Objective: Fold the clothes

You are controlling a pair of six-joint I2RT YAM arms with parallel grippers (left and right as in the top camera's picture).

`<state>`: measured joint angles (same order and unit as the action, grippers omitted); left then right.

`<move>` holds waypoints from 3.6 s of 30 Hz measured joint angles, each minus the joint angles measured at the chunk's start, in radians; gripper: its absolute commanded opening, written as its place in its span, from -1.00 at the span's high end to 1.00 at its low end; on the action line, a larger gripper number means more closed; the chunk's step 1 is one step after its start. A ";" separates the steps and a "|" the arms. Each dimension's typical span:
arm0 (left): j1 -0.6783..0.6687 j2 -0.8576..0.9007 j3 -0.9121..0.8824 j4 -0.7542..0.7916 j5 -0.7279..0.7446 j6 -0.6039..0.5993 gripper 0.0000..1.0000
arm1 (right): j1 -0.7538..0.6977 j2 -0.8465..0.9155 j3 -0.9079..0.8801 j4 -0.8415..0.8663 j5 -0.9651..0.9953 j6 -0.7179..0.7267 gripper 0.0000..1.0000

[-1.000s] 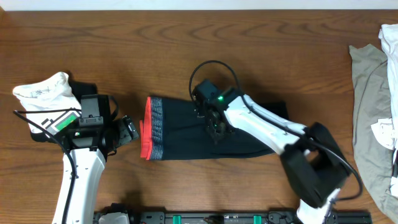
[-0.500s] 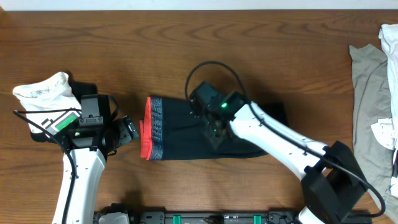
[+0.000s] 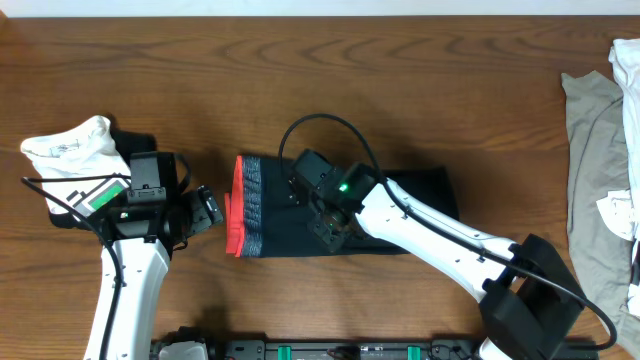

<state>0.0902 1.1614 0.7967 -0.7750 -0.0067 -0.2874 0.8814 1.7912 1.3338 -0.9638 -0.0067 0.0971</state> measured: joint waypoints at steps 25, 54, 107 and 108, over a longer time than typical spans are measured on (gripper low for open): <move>0.000 0.176 0.000 0.053 0.057 0.000 -0.96 | -0.261 0.000 0.000 -0.071 0.146 0.176 -0.99; 0.003 0.438 0.000 0.223 0.503 0.135 -0.96 | -0.342 0.000 -0.001 -0.091 0.149 0.207 -0.98; 0.008 0.305 -0.154 0.418 0.615 0.104 0.88 | -0.349 -0.010 -0.001 -0.104 0.149 0.207 -0.97; 0.009 0.274 -0.154 0.405 0.603 0.104 0.88 | -0.356 -0.021 -0.001 -0.104 0.149 0.207 -0.99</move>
<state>0.0990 1.4353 0.6426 -0.3698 0.5964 -0.1833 0.5251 1.7706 1.3327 -1.0676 0.1421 0.3042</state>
